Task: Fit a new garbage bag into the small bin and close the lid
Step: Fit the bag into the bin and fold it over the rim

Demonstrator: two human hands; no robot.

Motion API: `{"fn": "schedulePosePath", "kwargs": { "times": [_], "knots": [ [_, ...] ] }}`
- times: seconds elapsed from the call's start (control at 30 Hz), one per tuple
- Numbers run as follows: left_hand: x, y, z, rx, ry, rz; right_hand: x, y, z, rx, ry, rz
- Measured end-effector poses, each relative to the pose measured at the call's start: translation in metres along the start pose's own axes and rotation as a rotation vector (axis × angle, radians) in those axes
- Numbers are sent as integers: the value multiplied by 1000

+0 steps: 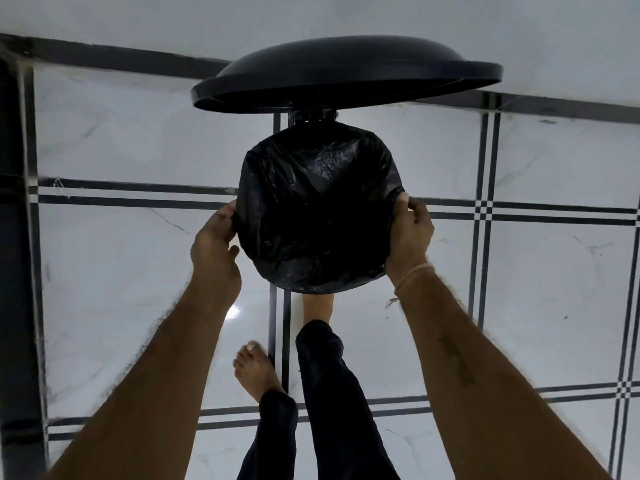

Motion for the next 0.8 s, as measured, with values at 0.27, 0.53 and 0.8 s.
{"fn": "schedulePosePath", "kwargs": {
  "times": [0.27,0.53,0.8],
  "knots": [
    [-22,30,20,-170,95,-121,-34,18,-3,-48,188,-248],
    [-41,27,37,-286,-3,-195,-55,45,-36,-43,184,-462],
    [-50,68,84,-290,83,-165,-83,72,-57,265,11,-453]
  ]
}}
Point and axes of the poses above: each hand's wrist, its own x-axis away from the middle knuckle, its own y-axis out of the palm, z = x × y, the point moved 8 cm from there along -x, towards the middle knuckle, and after that the axes turned 10 degrees about -y, right-handed, at the moved point
